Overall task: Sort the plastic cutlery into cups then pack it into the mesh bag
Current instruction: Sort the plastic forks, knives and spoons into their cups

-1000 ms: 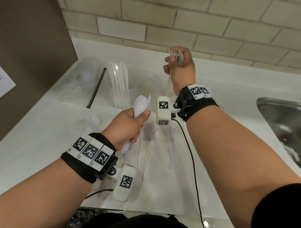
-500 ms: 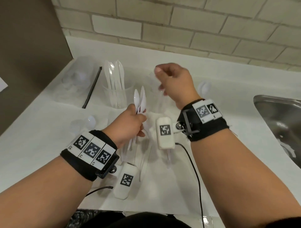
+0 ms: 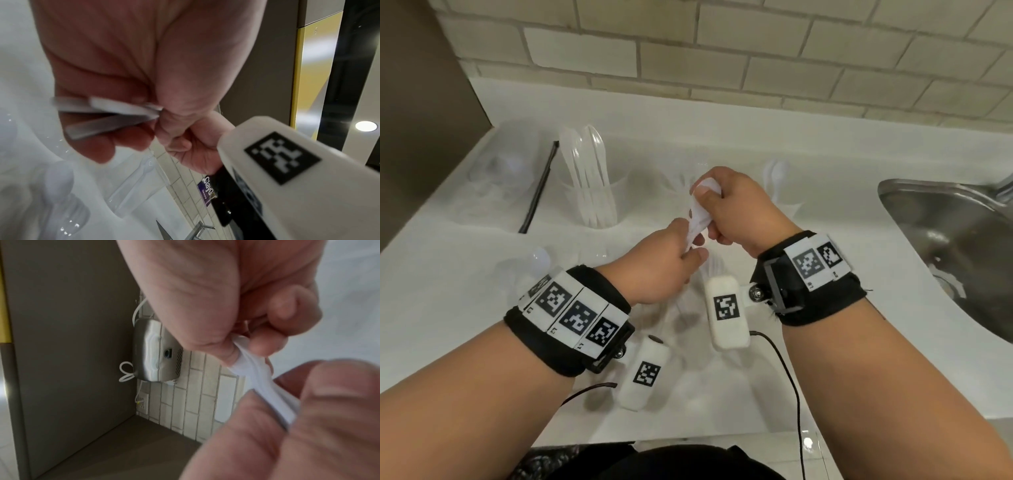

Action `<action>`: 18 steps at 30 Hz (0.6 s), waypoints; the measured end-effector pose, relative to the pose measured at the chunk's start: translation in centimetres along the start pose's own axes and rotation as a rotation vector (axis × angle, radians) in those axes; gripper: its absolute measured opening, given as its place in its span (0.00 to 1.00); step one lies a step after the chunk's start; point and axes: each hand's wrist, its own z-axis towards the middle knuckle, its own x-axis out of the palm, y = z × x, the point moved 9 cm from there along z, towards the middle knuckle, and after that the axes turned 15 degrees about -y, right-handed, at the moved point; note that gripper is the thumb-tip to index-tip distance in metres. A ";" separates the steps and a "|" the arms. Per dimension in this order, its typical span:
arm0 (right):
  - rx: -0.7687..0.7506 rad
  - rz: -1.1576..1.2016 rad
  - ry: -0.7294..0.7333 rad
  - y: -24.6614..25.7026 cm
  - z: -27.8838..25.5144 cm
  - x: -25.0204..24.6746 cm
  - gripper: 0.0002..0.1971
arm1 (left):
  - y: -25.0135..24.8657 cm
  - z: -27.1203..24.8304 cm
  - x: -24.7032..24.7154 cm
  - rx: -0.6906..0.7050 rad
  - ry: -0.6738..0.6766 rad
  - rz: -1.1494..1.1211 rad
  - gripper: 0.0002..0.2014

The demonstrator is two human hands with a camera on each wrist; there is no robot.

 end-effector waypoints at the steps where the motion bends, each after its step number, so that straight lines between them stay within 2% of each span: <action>1: -0.009 0.001 -0.004 -0.1 -0.1 -0.5 0.08 | -0.2 -0.1 0.0 -0.001 0.008 -0.032 0.10; 3: -0.036 -0.006 -0.033 0.0 0.1 -1.6 0.08 | -0.4 -0.4 0.1 -0.021 0.018 -0.109 0.12; 5: -0.080 -0.019 -0.137 0.2 1.0 -3.8 0.08 | -0.1 -0.8 0.1 -0.056 0.035 -0.176 0.16; 9: -0.247 -0.049 -0.553 2.5 2.7 -12.1 0.07 | 1.8 -1.3 -1.6 -0.100 -0.037 -0.080 0.27; 12: -0.376 -0.256 -0.747 4.2 3.1 -16.5 0.12 | 3.0 -2.0 -4.0 -0.104 -0.130 0.027 0.21; 15: -0.395 -0.394 -0.719 3.5 4.6 -16.2 0.13 | 4.3 -3.2 -6.3 -0.132 -0.204 0.057 0.13; 18: -0.338 -0.562 -0.582 1.2 6.6 -13.8 0.12 | 6.5 -4.3 -8.3 -0.224 -0.254 0.048 0.10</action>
